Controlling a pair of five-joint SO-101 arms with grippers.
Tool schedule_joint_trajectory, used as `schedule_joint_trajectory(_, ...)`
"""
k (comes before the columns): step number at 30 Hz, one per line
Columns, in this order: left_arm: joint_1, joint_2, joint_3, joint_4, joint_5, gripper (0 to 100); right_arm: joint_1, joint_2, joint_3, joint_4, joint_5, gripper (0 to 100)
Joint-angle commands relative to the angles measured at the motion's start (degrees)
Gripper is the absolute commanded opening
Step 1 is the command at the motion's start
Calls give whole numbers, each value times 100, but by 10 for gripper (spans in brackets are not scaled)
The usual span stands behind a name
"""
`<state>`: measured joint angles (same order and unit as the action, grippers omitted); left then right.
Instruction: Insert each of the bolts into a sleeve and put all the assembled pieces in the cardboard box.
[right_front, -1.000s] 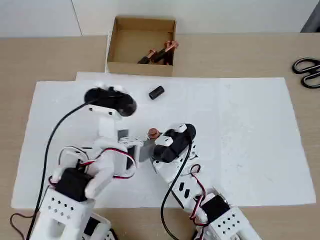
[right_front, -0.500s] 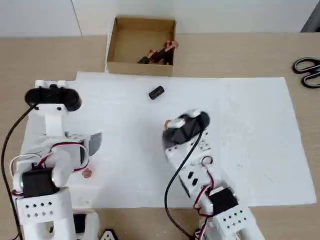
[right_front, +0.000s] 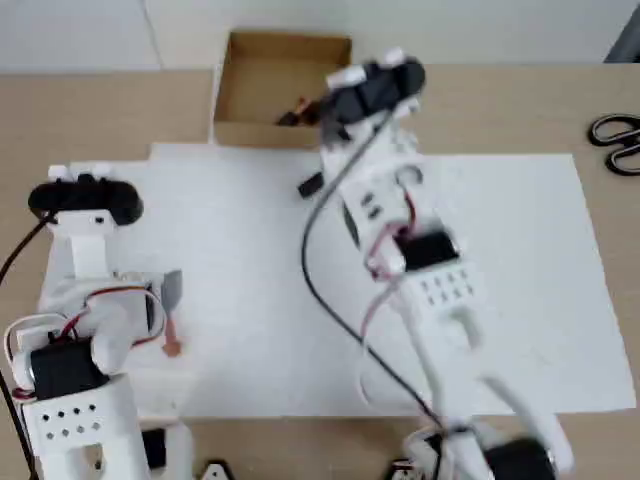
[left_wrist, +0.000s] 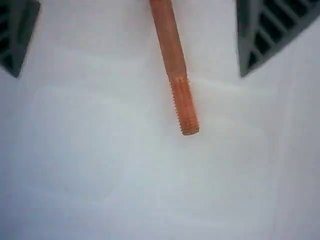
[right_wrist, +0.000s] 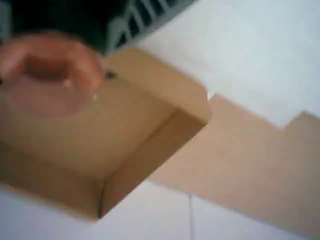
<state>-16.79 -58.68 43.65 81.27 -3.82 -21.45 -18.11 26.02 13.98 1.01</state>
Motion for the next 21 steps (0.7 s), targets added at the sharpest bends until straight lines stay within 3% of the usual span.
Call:
schedule_joint_trajectory(1,-26,-79,-259,158,-35,261,57,1763,-1864,-778,62,4)
schedule_joint_trajectory(6,-26,-79,-259,343,-35,261,110,3943,-3789,-1385,62,4)
schedule_joint_trajectory(13,-26,-79,-268,396,-35,261,321,6580,-6303,-1429,62,4)
schedule_joint_trajectory(21,-18,-79,-242,378,-35,261,400,7925,-7824,-822,70,9)
